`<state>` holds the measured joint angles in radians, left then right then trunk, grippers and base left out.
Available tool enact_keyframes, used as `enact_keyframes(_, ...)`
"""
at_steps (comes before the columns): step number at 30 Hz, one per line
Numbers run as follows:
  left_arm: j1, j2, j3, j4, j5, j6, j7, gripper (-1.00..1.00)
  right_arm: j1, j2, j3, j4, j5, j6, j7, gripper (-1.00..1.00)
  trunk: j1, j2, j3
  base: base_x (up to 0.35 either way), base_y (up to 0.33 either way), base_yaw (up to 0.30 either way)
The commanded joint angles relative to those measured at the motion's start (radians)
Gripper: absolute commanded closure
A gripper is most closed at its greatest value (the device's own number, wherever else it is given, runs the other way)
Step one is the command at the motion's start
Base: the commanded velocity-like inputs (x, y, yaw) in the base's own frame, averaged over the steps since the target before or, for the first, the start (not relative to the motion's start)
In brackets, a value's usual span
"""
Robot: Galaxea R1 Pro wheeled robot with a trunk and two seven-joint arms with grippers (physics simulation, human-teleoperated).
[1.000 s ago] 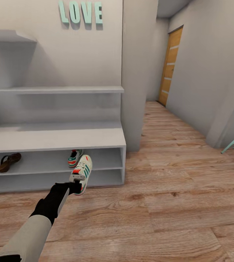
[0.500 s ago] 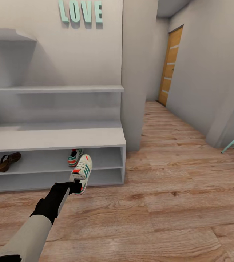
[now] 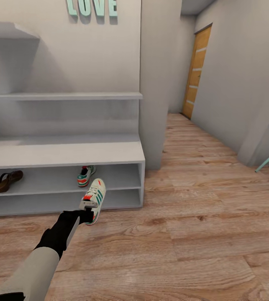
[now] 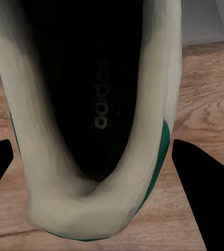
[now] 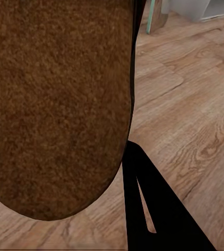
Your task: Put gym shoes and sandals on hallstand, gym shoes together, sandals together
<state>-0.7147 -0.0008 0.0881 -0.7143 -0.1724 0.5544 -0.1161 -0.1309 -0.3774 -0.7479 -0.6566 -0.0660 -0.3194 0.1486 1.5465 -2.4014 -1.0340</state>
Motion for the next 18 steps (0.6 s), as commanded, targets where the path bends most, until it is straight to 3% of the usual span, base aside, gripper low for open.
enact_keyframes(1,0.0,-0.001,0.004,-0.001,-0.01,0.004,-0.01,1.0,-0.001,0.0,-0.003,0.001,-0.011,-0.001,0.009,1.0,0.004,-0.008,-0.006,0.0,0.0,0.0)
enact_keyframes(14,-0.004,0.005,0.007,-0.009,-0.009,0.006,-0.006,1.0,-0.001,0.0,-0.004,0.003,-0.011,-0.001,0.009,1.0,0.053,-0.099,-0.067,0.0,0.0,0.0)
enact_keyframes(18,-0.01,0.008,0.006,-0.014,-0.01,0.007,-0.007,1.0,-0.001,0.0,-0.004,0.003,-0.011,-0.001,0.009,1.0,0.055,-0.099,-0.089,0.0,0.0,0.0)
